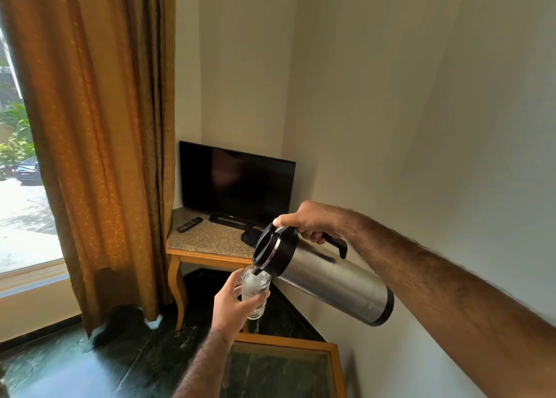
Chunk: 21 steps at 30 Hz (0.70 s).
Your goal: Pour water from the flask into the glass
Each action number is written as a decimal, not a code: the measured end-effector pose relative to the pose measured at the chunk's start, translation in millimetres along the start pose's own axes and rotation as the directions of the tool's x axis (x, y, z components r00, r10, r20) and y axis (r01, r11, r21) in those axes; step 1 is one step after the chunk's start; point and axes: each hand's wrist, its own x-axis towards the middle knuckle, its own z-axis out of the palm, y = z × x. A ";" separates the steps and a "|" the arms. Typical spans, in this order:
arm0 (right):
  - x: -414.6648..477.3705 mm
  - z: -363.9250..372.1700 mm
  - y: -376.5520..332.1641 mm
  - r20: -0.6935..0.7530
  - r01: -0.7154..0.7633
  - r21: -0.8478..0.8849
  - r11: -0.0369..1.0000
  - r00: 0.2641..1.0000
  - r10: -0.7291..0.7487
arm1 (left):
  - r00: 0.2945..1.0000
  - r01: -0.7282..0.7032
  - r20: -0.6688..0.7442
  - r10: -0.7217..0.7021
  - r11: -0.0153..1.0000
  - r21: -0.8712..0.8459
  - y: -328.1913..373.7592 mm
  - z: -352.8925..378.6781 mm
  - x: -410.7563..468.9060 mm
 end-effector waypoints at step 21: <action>-34.6 108.0 143.4 -0.374 0.203 0.823 0.530 0.896 0.238 | 0.994 0.068 -0.100 -0.051 0.983 0.170 -74.3 6.9 -4.6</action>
